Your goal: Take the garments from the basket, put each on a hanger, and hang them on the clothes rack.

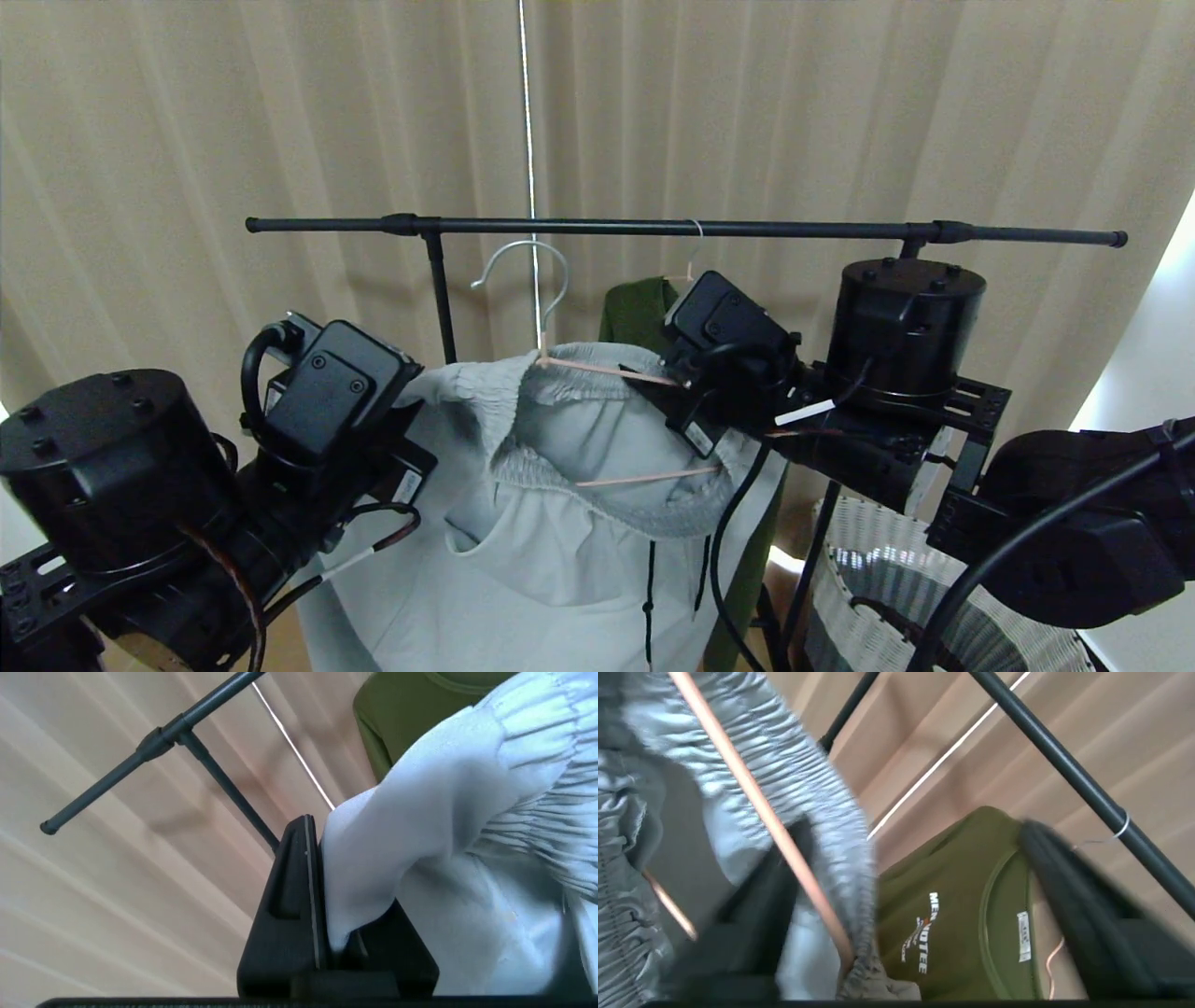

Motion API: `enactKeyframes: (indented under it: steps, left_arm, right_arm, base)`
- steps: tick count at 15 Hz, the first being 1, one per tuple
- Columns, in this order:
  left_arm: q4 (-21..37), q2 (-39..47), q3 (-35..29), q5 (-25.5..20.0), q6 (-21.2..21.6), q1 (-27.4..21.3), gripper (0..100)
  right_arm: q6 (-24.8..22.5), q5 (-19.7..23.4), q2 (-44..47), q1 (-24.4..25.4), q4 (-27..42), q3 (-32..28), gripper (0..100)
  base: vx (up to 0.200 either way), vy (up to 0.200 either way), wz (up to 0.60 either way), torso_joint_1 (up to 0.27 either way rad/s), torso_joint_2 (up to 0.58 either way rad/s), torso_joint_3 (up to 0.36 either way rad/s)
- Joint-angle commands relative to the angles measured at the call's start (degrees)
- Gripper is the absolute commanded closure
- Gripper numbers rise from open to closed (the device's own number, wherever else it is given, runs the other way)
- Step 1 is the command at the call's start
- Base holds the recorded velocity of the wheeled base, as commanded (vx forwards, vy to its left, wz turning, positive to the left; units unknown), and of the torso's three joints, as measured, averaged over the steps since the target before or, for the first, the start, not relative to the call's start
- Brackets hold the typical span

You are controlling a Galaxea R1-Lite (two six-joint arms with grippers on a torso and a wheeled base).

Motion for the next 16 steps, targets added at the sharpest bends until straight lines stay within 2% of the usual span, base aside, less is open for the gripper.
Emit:
enactKeyframes:
  steps: [1,12,13,16]
  left_arm:
    - [0.0,0.1,-0.1,0.1,0.0,0.0,100]
    - [0.0,-0.3,0.1,-0.2,-1.3,0.2,100]
    - [0.0,-0.3,0.1,-0.3,-1.8,0.1,0]
    - [0.0,-0.4,0.5,-1.9,-2.2,0.1,0]
  right_arm:
    - [0.1,0.0,0.0,0.0,-0.2,0.4,100]
    - [0.2,0.0,-1.1,0.0,-0.3,0.8,100]
    - [0.2,0.0,-1.2,0.0,-0.3,0.9,100]
    - [0.2,0.0,-2.0,-0.5,-0.3,1.2,100]
  base:
    - [0.000,0.000,0.00,0.000,0.00,0.000]
    - [0.000,0.000,0.00,0.000,0.00,0.000]
    - [0.000,0.000,0.00,0.000,0.00,0.000]
    - [0.000,0.000,0.00,0.000,0.00,0.000]
